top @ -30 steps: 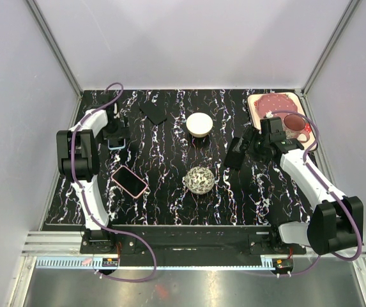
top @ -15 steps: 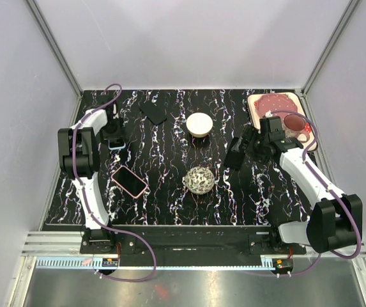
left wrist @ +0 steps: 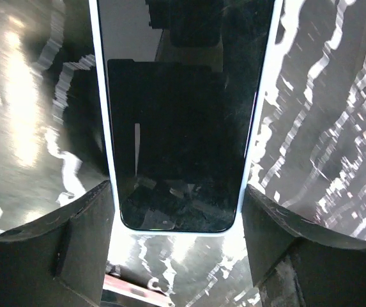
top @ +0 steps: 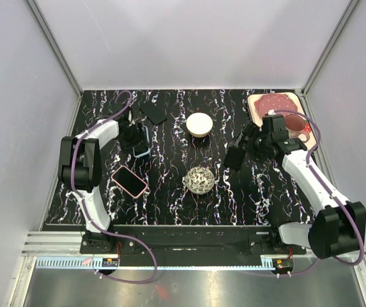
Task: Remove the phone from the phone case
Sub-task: Pick up the phone at the center of the board.
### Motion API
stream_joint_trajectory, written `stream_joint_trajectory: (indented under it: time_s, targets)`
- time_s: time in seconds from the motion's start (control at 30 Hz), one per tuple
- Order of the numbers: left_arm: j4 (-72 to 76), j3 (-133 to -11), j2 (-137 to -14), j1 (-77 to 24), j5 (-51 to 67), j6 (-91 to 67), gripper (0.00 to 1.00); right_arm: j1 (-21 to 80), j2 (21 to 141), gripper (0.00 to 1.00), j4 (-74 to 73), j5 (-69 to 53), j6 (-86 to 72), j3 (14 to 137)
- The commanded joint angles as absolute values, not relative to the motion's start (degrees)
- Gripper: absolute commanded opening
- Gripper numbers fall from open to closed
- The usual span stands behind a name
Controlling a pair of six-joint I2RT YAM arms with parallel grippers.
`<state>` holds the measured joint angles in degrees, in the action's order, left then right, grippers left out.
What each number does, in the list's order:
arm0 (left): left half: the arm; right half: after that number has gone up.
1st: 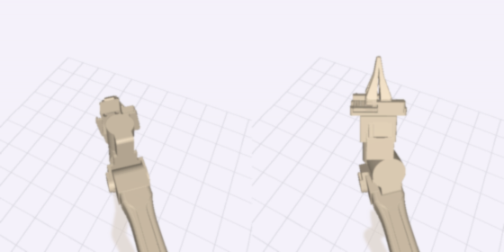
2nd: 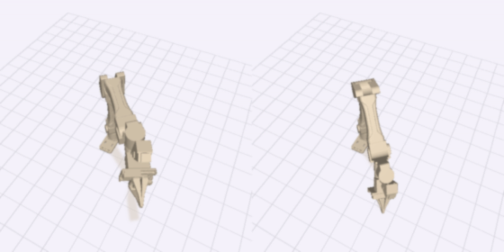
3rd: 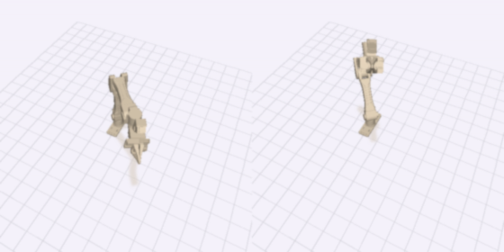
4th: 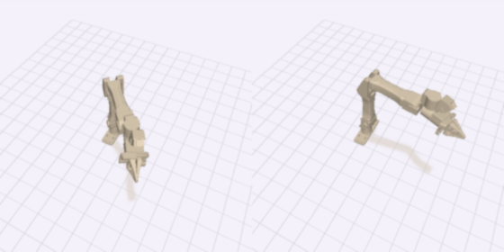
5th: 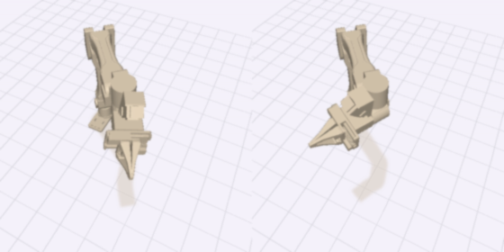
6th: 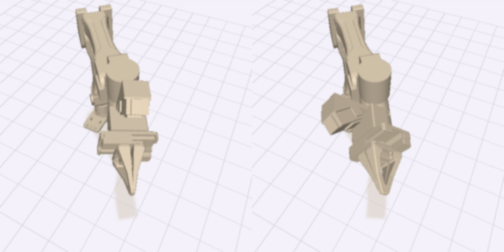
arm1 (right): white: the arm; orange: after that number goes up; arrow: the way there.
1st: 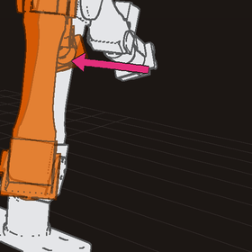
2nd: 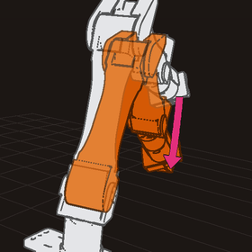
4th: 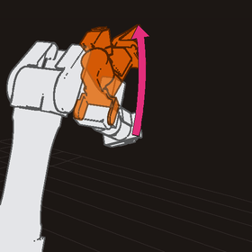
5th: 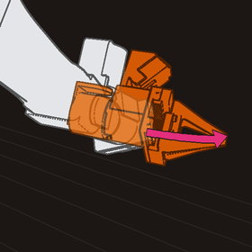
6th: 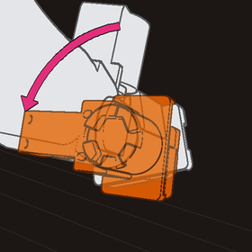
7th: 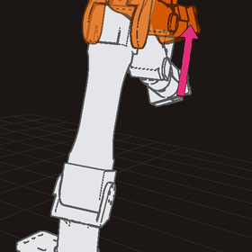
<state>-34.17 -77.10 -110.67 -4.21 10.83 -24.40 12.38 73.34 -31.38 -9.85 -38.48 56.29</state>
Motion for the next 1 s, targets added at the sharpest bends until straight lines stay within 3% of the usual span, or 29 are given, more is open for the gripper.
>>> stream_joint_trajectory:
  time_s: [0.0,0.3,0.73,0.97]
  targets:
    - [-28.2,-72.7,-102.5,-6.1,17.7,-31.6,0.37,13.3,68.1,0.91,-27.5,-14.1,-43.8,59.7]
    - [-19.8,-60.3,-95.5,-9.0,24.3,-39.2,0.37,23.7,71.7,0.87,-13.4,-15.7,-53.3,59.1]
    - [-16.4,-51.5,-91.6,-10.4,30.9,-39.5,0.37,35.9,103.3,0.75,-10.1,-15.0,-57.7,77.4]
    - [-16.7,-50.3,-88.6,-10.4,36.5,-37.8,0.37,38.0,111.8,0.72,-12.7,-17.7,-56.0,83.0]
